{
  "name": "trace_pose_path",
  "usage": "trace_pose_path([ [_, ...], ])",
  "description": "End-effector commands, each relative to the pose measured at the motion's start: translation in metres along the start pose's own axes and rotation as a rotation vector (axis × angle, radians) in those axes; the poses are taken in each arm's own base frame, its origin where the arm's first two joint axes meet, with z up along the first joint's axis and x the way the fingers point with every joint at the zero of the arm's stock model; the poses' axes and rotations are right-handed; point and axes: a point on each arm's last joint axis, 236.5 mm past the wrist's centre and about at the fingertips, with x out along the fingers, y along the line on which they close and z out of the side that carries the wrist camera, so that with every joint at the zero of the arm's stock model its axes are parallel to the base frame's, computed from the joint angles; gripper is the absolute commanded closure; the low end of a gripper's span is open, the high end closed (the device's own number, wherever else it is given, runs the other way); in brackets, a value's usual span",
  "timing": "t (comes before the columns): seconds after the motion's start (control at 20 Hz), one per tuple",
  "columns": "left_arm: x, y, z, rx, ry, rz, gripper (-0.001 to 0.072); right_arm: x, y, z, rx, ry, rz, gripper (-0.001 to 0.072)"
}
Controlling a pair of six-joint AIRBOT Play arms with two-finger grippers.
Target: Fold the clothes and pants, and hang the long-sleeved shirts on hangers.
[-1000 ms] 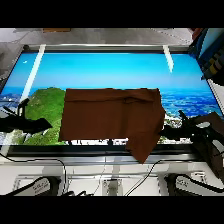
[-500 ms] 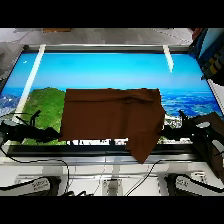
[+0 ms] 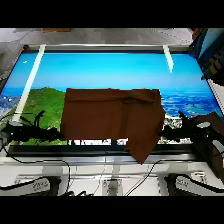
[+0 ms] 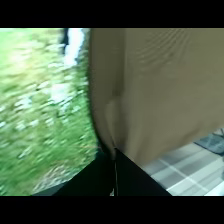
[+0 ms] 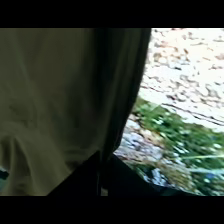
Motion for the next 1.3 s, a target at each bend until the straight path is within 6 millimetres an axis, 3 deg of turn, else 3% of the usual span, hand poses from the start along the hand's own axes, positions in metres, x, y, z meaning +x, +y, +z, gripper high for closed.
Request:
trace_pose_path([
  [0.0,-0.003,-0.042,0.024,0.047,-0.060,-0.112,0.0695,-0.018,0.023,0.014,-0.041,-0.049,0.039,0.0698],
  [0.15,-0.051,-0.097,0.065,0.171,-0.162,-0.213,0.0695,-0.074,0.080,0.054,-0.181,-0.210,0.094,0.0698],
  [0.25,-0.110,-0.150,0.098,0.314,-0.312,-0.258,0.0695,-0.128,0.133,0.075,-0.302,-0.359,0.129,0.0698],
  [0.35,-0.178,-0.212,0.115,0.480,-0.494,-0.279,0.0695,-0.191,0.188,0.081,-0.458,-0.527,0.127,0.0698],
  [0.5,-0.273,-0.305,0.098,0.728,-0.753,-0.268,0.0695,-0.282,0.265,0.059,-0.678,-0.779,0.080,0.0698],
  [0.65,-0.351,-0.363,0.063,0.878,-1.051,-0.134,0.0695,-0.364,0.333,0.010,-0.869,-1.064,0.032,0.0697],
  [0.8,-0.423,-0.391,0.025,0.917,-1.394,0.062,0.0695,-0.430,0.382,-0.047,-0.992,-1.336,0.006,0.0697],
  [0.9,-0.468,-0.396,-0.002,0.924,-1.601,0.245,0.0695,-0.457,0.405,-0.083,-1.051,-1.463,0.002,0.0697],
  [1.0,-0.506,-0.398,-0.032,0.925,-1.772,0.416,0.0695,-0.477,0.418,-0.107,-1.084,-1.553,0.004,0.0697],
  [1.1,-0.526,-0.395,-0.051,0.928,-1.855,0.556,0.0695,-0.488,0.423,-0.112,-1.083,-1.602,0.006,0.0697],
  [1.15,-0.527,-0.390,-0.050,0.931,-1.845,0.615,0.0695,-0.488,0.421,-0.106,-1.074,-1.598,0.001,0.0697],
  [1.25,-0.516,-0.372,-0.030,0.917,-1.767,0.654,0.0694,-0.480,0.410,-0.079,-1.025,-1.535,-0.006,0.0697],
])
